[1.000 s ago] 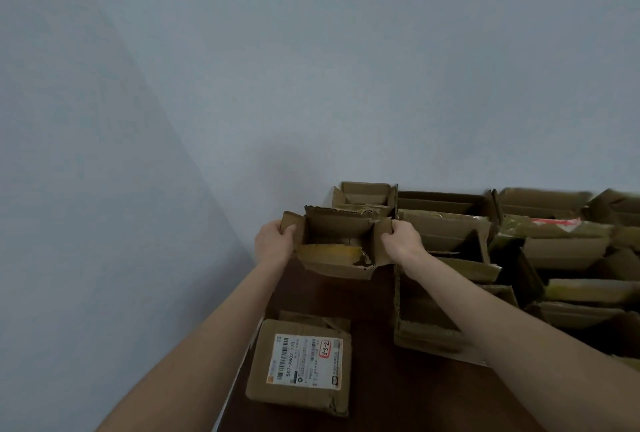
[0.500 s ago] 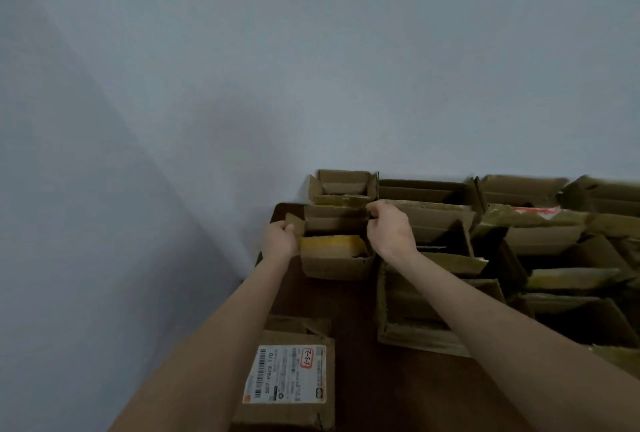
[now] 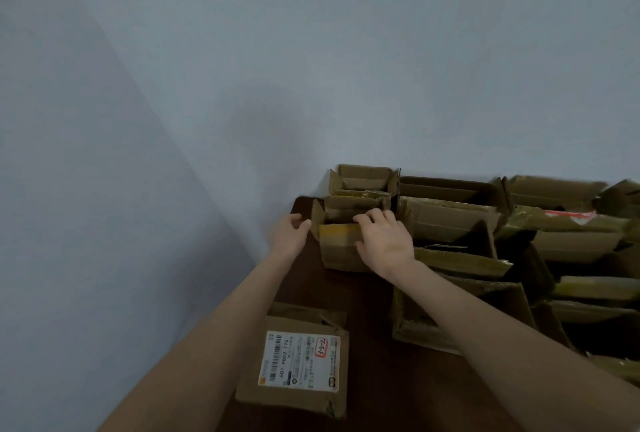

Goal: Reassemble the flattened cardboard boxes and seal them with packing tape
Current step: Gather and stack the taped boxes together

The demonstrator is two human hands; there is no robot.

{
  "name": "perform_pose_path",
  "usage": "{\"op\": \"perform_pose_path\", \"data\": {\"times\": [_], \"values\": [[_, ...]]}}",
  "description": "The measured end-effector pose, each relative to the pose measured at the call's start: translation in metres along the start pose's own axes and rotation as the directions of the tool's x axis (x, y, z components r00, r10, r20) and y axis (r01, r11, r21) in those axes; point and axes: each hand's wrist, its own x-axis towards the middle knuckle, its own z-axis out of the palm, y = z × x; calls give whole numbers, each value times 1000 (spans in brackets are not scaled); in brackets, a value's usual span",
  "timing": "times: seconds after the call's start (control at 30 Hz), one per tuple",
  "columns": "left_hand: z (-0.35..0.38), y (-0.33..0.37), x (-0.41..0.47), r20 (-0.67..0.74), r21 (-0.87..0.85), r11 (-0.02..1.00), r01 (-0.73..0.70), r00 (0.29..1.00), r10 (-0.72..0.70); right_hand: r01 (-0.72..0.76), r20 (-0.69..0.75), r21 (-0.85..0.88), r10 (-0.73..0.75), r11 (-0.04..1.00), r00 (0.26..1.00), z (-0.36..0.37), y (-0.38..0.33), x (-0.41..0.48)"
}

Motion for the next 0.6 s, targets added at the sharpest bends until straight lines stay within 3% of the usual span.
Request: {"op": "perform_pose_path", "data": {"times": [0.13, 0.33, 0.6], "values": [[-23, -19, -20, -69, 114, 993, 13, 998, -5, 57, -5, 137, -57, 989, 998, 0, -22, -13], [-47, -52, -68, -155, 159, 984, 77, 986, -52, -6, 189, 363, -67, 932, 980, 15, -53, -43], [-47, -97, -120, -199, 141, 966, 219, 962, -189, -371, 443, 546, 117, 751, 889, 42, -51, -84]]}}
